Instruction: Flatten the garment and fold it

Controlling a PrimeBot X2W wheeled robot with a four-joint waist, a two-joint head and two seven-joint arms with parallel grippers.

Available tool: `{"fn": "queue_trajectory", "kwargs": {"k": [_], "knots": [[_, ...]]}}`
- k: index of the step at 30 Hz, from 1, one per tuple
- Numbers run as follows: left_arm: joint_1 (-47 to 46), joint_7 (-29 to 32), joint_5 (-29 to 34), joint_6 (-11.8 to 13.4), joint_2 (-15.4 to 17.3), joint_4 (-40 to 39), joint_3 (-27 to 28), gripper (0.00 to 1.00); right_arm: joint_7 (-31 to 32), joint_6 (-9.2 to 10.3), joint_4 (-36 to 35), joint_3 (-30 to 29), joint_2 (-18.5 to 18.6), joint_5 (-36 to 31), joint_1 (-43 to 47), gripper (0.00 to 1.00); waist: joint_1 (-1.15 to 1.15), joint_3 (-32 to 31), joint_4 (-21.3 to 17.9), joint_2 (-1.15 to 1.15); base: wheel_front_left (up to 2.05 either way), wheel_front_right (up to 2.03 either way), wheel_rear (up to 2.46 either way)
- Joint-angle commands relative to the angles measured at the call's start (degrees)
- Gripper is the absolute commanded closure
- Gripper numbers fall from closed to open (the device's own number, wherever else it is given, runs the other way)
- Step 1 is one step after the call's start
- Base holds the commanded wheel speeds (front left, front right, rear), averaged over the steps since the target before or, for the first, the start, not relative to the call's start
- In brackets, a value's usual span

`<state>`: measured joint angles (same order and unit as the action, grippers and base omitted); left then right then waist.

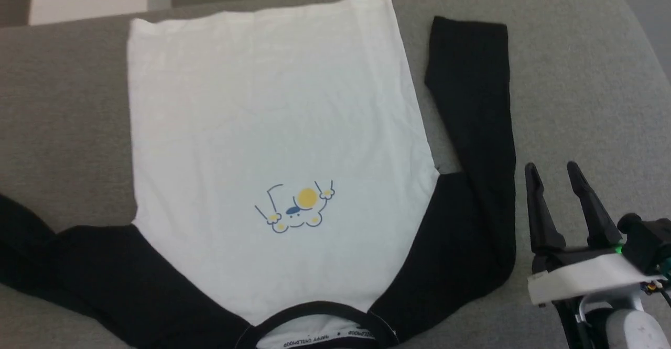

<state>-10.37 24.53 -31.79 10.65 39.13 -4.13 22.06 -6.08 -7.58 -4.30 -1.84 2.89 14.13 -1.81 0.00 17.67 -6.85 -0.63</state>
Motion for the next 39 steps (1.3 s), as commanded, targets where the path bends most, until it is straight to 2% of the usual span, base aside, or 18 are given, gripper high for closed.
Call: {"fn": "queue_trajectory", "kwargs": {"k": [1,9,12,15,21,27,30,33,37,39], "knots": [[2.8,-0.2,-0.5,0.2,-0.1,-0.8,1.5,1.0,0.4,0.09,-0.7,-0.4,0.0,-0.2,1.2,0.0,0.0,-5.7,4.3,0.63,0.0,0.0,0.0],[11.7,0.1,-2.9,0.0,-2.6,-7.2,7.4,1.0,2.5,0.09,-2.8,-1.0,0.0,-0.3,3.7,0.0,0.0,-9.0,6.2,0.63,0.0,0.0,0.0],[12.4,0.9,-5.6,-0.8,-4.5,-12.5,6.8,1.0,3.0,0.09,-3.5,-1.3,0.0,-0.2,4.1,0.0,0.0,-9.7,6.6,0.63,0.0,0.0,0.0],[12.2,2.4,-7.4,-1.2,-6.4,-18.1,3.6,1.0,3.3,0.09,-3.9,-1.5,0.0,-0.1,4.6,0.0,0.0,-10.2,6.8,0.63,0.0,0.0,0.0],[9.6,4.8,-7.7,-1.6,-10.0,-26.5,-8.4,1.0,3.6,0.09,-4.2,-1.1,0.0,0.3,5.2,0.0,0.0,-10.6,6.2,0.63,0.0,0.0,0.0],[3.2,5.2,-5.1,-2.5,-15.1,-27.5,-23.2,1.0,3.9,0.09,-3.9,-0.5,0.0,0.3,5.2,0.0,0.0,-10.7,5.0,0.63,0.0,0.0,0.0],[0.7,5.4,-2.4,-3.2,-18.8,-25.2,-32.0,1.0,4.0,0.09,-3.9,-0.3,0.0,0.3,5.1,0.0,0.0,-10.8,4.2,0.63,0.0,0.0,0.0],[-0.6,5.0,-0.7,-3.7,-24.0,-20.8,-40.4,1.0,4.1,0.09,-3.9,-0.1,0.0,0.5,5.1,0.0,0.0,-10.6,3.3,0.63,0.0,0.0,0.0],[-1.7,3.3,0.6,-4.6,-29.9,-11.8,-48.0,1.0,4.2,0.09,-3.8,0.4,0.0,0.8,5.0,0.0,0.0,-10.0,2.1,0.63,0.0,0.0,0.0],[-2.6,2.2,1.6,-5.1,-31.7,-6.5,-50.4,1.0,4.3,0.09,-3.7,0.7,0.0,0.7,4.9,0.0,0.0,-9.6,1.3,0.63,0.0,0.0,0.0]]}}
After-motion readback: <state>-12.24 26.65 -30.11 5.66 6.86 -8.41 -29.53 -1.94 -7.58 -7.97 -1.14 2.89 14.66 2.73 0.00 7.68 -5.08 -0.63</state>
